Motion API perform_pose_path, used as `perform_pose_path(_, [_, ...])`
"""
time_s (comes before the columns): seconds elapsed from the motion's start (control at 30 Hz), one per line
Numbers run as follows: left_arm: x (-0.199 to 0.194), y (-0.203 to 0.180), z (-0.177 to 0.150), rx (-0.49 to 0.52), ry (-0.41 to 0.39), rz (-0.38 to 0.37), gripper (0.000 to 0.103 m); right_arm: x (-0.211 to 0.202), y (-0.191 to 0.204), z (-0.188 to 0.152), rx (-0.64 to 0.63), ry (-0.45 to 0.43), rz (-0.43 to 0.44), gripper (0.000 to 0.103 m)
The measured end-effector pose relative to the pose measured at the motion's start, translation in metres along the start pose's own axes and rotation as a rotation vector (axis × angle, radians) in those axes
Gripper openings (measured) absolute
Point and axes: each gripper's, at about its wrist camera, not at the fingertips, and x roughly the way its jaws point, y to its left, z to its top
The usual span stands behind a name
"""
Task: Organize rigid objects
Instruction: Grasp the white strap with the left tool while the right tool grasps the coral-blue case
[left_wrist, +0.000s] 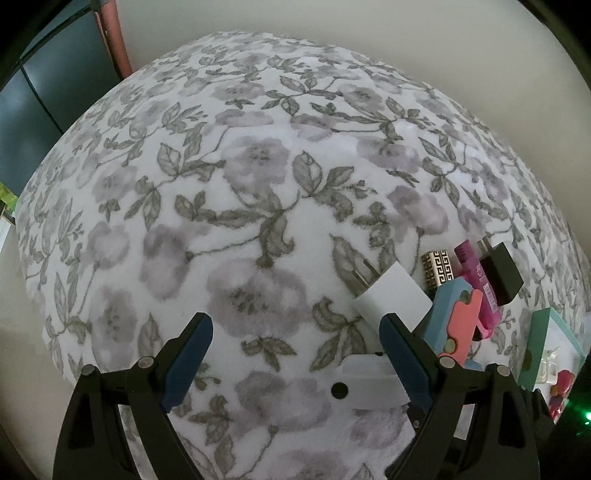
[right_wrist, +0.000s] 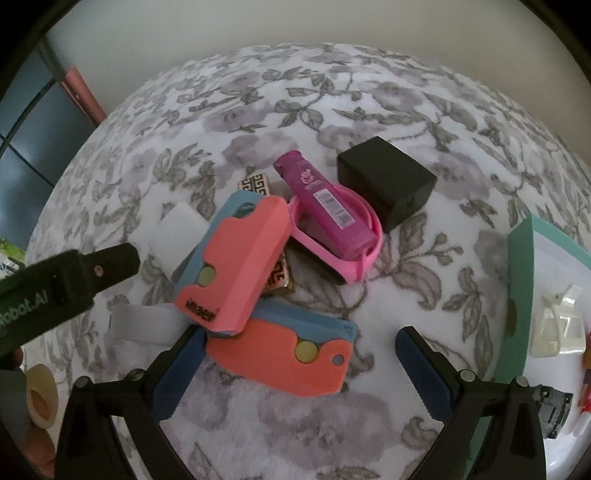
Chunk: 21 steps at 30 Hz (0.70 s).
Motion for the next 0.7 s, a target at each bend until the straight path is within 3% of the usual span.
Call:
perform_pose_path(0.13, [-0.001, -0.003, -0.002, 0.012, -0.001, -0.006, 0.092, 0.003, 0.005, 0.001, -0.014, 0.002, -0.028, 0.101])
perform_pose_path(0.7, [-0.006, -0.019, -0.016, 0.056, 0.018, -0.057, 0.092, -0.009, -0.007, -0.006, 0.02, 0.025, -0.006, 0.08])
